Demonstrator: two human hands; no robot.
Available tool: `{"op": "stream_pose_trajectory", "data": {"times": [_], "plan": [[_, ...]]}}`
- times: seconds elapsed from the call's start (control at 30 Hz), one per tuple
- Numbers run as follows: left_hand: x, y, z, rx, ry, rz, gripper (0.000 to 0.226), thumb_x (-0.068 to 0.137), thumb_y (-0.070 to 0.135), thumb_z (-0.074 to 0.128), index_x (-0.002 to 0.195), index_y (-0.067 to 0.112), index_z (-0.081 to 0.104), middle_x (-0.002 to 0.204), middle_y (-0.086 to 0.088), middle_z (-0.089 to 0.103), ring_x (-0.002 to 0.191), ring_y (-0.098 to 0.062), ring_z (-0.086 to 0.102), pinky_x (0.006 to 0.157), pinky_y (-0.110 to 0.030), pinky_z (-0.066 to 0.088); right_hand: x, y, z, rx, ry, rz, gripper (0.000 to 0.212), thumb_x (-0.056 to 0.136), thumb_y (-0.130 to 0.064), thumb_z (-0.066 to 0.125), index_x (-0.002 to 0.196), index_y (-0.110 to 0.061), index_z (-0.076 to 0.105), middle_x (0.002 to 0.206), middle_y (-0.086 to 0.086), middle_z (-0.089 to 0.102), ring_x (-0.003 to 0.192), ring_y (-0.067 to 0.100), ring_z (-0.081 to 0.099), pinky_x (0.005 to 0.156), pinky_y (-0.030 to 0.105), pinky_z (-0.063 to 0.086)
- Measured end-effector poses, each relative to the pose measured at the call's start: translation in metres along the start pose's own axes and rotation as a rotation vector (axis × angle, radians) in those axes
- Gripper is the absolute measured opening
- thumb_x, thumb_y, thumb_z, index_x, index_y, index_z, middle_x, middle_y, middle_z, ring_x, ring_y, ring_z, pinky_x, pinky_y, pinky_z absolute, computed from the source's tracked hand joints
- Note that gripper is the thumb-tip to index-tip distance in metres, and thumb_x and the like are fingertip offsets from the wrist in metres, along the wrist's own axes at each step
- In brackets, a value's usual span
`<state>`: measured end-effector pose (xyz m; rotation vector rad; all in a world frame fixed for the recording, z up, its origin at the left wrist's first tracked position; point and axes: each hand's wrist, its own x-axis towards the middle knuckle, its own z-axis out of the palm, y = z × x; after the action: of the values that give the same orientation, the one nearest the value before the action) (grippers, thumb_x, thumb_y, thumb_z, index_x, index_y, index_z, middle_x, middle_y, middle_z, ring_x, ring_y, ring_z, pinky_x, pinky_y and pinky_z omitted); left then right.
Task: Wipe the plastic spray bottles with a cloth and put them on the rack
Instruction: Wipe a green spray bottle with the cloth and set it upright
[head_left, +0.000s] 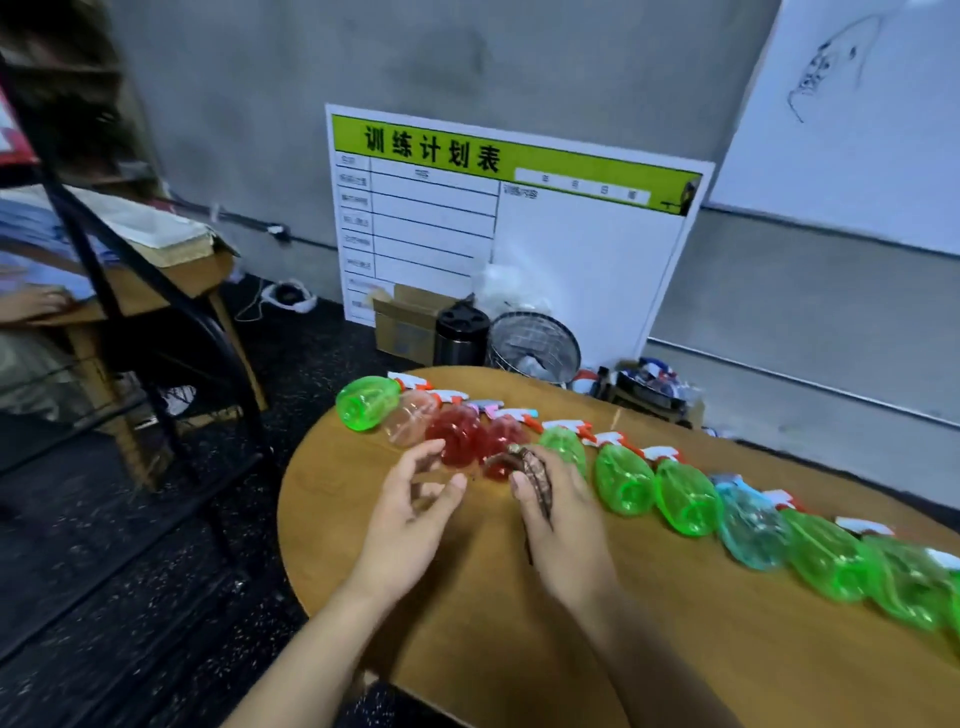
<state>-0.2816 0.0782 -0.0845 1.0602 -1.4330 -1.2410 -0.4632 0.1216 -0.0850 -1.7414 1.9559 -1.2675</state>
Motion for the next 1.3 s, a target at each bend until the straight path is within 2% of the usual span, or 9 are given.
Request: {"op": "stream_pose_trajectory", "data": {"times": [0.13, 0.23, 0.37, 0.53, 0.9, 1.03, 1.1, 1.17, 1.3], "plan": [[0.068, -0.022, -0.05, 0.219, 0.23, 0.101, 0.047, 0.096, 0.021, 0.078, 0.136, 0.035, 0.057, 0.136, -0.001, 0.053, 0.101, -0.002, 0.064, 0.083, -0.011, 0.052, 0.035, -0.013, 0.04, -0.005, -0.06, -0.03, 0.059, 0.096, -0.063, 0.038, 0.143, -0.031, 0.055, 0.124, -0.011, 0.057, 0.117, 0.007, 0.055, 0.098, 0.016, 0.034], [0.114, -0.049, -0.077, 0.412, 0.286, 0.094, 0.061, 0.094, 0.028, 0.079, 0.149, 0.03, 0.052, 0.14, 0.0, 0.043, 0.131, -0.021, 0.054, 0.114, -0.033, 0.044, 0.055, -0.011, 0.06, 0.031, -0.029, -0.032, 0.054, 0.097, -0.06, 0.042, 0.14, -0.031, 0.056, 0.127, -0.013, 0.059, 0.115, 0.0, 0.054, 0.096, 0.007, 0.034], [0.173, -0.074, -0.092, 0.479, 0.309, -0.032, 0.069, 0.097, 0.035, 0.074, 0.158, 0.03, 0.042, 0.153, -0.013, 0.034, 0.144, -0.034, 0.039, 0.122, -0.044, 0.032, 0.071, 0.004, 0.083, 0.049, -0.041, 0.006, 0.051, 0.095, -0.062, 0.041, 0.138, -0.039, 0.054, 0.128, -0.017, 0.058, 0.117, -0.009, 0.052, 0.098, 0.011, 0.036], [0.224, -0.106, -0.095, 0.477, 0.298, -0.153, 0.075, 0.096, 0.042, 0.075, 0.161, 0.029, 0.038, 0.153, -0.018, 0.043, 0.14, -0.037, 0.047, 0.117, -0.044, 0.038, 0.078, 0.028, 0.094, 0.06, -0.023, 0.037, 0.044, 0.096, -0.059, 0.045, 0.137, -0.045, 0.049, 0.127, -0.031, 0.053, 0.119, -0.015, 0.049, 0.093, 0.001, 0.034], [0.23, -0.125, -0.108, 0.397, 0.464, -0.097, 0.069, 0.09, 0.039, 0.083, 0.148, 0.026, 0.049, 0.138, -0.011, 0.065, 0.126, -0.034, 0.061, 0.111, -0.046, 0.048, 0.073, 0.04, 0.093, 0.109, -0.043, 0.137, 0.038, 0.091, -0.063, 0.044, 0.128, -0.057, 0.048, 0.125, -0.04, 0.051, 0.122, -0.017, 0.047, 0.092, -0.001, 0.034], [0.193, -0.089, -0.101, 0.295, 0.507, 0.019, 0.066, 0.09, 0.035, 0.084, 0.144, 0.032, 0.048, 0.133, -0.004, 0.063, 0.118, -0.025, 0.065, 0.108, -0.047, 0.052, 0.062, 0.036, 0.076, 0.135, -0.046, 0.183, 0.039, 0.091, -0.067, 0.045, 0.129, -0.058, 0.048, 0.125, -0.033, 0.059, 0.116, -0.012, 0.056, 0.096, 0.017, 0.045], [0.166, -0.058, -0.081, 0.22, 0.471, 0.094, 0.068, 0.089, 0.022, 0.085, 0.146, 0.025, 0.049, 0.134, -0.001, 0.059, 0.115, -0.011, 0.065, 0.104, -0.032, 0.054, 0.056, 0.027, 0.058, 0.183, -0.031, 0.2, 0.044, 0.09, -0.067, 0.046, 0.131, -0.052, 0.051, 0.12, -0.027, 0.066, 0.108, -0.008, 0.061, 0.092, 0.022, 0.049], [0.136, -0.027, -0.049, 0.064, 0.391, 0.141, 0.071, 0.087, 0.001, 0.083, 0.147, 0.015, 0.048, 0.131, 0.0, 0.056, 0.106, 0.01, 0.064, 0.088, -0.011, 0.053, 0.049, 0.013, 0.038, 0.254, -0.016, 0.222, 0.041, 0.091, -0.063, 0.049, 0.128, -0.046, 0.054, 0.103, -0.021, 0.071, 0.094, -0.003, 0.066, 0.08, 0.016, 0.049], [0.064, 0.008, 0.031, -0.187, 0.16, 0.146, 0.08, 0.081, -0.015, 0.082, 0.147, 0.014, 0.048, 0.132, 0.008, 0.063, 0.105, 0.014, 0.067, 0.083, -0.008, 0.054, 0.025, 0.002, -0.012, 0.379, 0.17, 0.262, 0.023, 0.102, -0.046, 0.052, 0.119, -0.033, 0.061, 0.094, -0.019, 0.069, 0.089, -0.003, 0.064, 0.071, 0.009, 0.043]]}}
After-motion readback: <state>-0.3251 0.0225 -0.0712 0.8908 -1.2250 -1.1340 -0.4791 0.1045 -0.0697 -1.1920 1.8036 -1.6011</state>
